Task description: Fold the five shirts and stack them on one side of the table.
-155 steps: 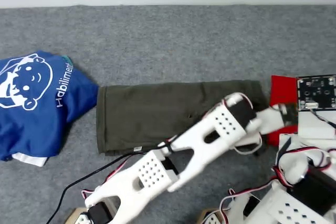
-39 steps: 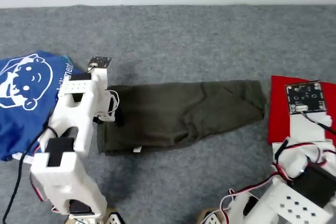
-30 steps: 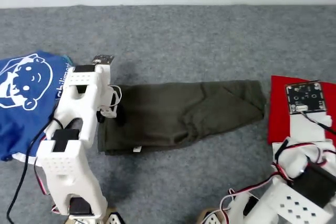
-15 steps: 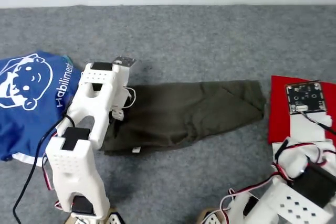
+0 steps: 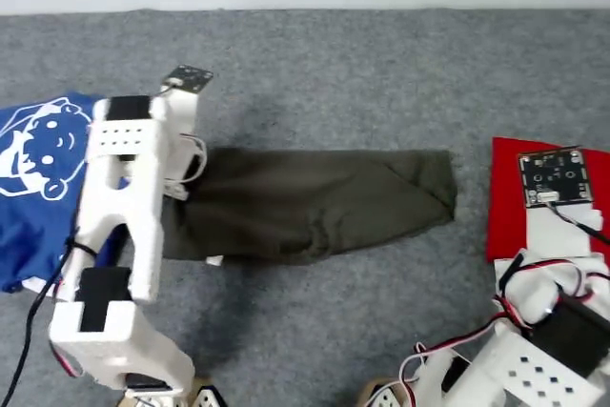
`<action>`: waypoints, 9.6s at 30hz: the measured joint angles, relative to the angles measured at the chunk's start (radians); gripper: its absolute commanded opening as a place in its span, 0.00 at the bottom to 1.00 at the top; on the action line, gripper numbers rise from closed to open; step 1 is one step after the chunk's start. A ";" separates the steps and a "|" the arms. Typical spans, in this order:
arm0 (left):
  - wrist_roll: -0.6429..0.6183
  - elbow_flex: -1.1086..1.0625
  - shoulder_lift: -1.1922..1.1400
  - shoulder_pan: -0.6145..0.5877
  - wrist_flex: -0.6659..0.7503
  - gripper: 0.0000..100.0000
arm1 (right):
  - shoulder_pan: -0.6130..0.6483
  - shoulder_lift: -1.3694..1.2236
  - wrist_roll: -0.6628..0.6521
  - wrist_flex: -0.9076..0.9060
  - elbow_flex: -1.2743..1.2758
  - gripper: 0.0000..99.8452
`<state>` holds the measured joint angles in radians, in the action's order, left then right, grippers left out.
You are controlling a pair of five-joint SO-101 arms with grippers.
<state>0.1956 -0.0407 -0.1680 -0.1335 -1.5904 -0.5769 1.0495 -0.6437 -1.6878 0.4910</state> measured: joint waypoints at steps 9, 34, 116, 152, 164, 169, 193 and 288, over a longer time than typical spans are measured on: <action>0.011 0.104 0.000 0.097 -0.114 0.01 | 0.000 0.000 0.000 0.000 0.000 0.01; -0.124 0.694 -0.249 0.744 -0.143 0.02 | 0.000 0.000 0.000 0.000 0.000 0.01; -0.112 0.503 -0.195 0.634 -0.141 0.01 | 0.034 -0.028 0.063 0.029 0.017 0.01; 0.097 0.247 0.485 -0.135 -0.147 0.01 | 0.555 -0.865 0.397 0.709 -0.012 0.14; 0.097 0.247 0.485 -0.135 -0.147 0.01 | 0.557 -1.137 0.397 0.772 -0.150 0.06; 0.097 0.247 0.485 -0.135 -0.147 0.01 | 0.557 -1.215 0.384 0.761 -0.232 0.01; 0.097 0.247 0.485 -0.135 -0.147 0.01 | 0.523 -1.333 0.146 0.687 -0.571 0.01; 0.097 0.158 0.535 -0.135 -0.147 0.01 | 0.835 -1.784 0.347 -0.052 -1.197 0.01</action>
<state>0.2923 0.1174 0.3675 -0.2685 -1.7377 0.2578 -0.7350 -0.2969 -1.7400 -0.7058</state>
